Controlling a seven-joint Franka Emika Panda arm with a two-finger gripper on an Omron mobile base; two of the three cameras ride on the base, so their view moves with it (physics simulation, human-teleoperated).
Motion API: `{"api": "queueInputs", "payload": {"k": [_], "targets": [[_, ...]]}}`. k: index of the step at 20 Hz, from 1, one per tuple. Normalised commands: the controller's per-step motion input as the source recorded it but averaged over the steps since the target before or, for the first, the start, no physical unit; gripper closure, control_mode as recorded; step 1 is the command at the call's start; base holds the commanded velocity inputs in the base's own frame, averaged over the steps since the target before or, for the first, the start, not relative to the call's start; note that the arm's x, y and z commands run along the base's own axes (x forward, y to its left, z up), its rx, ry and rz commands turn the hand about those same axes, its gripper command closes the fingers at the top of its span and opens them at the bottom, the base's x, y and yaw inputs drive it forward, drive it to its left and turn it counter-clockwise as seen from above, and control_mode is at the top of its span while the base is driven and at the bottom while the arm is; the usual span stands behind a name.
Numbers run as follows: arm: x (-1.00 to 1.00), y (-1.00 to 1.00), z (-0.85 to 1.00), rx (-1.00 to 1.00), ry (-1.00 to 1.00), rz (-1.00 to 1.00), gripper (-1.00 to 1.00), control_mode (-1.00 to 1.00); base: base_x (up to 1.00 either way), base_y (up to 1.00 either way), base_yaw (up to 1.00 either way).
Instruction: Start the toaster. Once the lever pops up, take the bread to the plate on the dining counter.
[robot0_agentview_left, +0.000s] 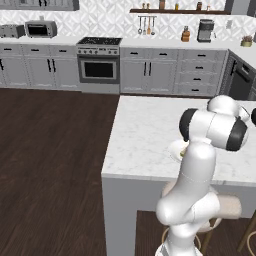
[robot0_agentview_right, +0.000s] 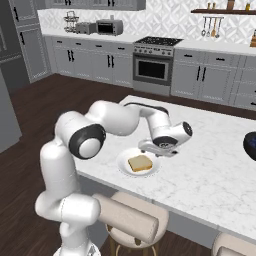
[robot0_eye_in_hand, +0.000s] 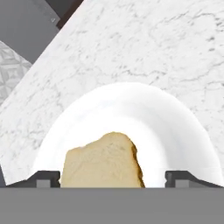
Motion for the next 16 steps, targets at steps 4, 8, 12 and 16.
{"api": "queueInputs", "payload": {"k": [4, 8, 12, 16], "targets": [[0.0, -0.09, 0.0, -0.2, -0.04, 0.15, -1.0, -1.0, 0.0, 0.0, 0.0], [-0.38, 0.31, 0.29, -0.19, -0.13, 0.07, -1.0, -1.0, 0.0, 0.0, 0.0], [-0.66, 0.45, 0.49, -0.14, -0.11, 0.0, -1.0, -1.0, 0.0, 0.0, 0.0], [-0.79, 0.63, 0.47, -0.18, -0.07, -0.09, -1.0, -1.0, 0.0, 0.0, 0.0]]}}
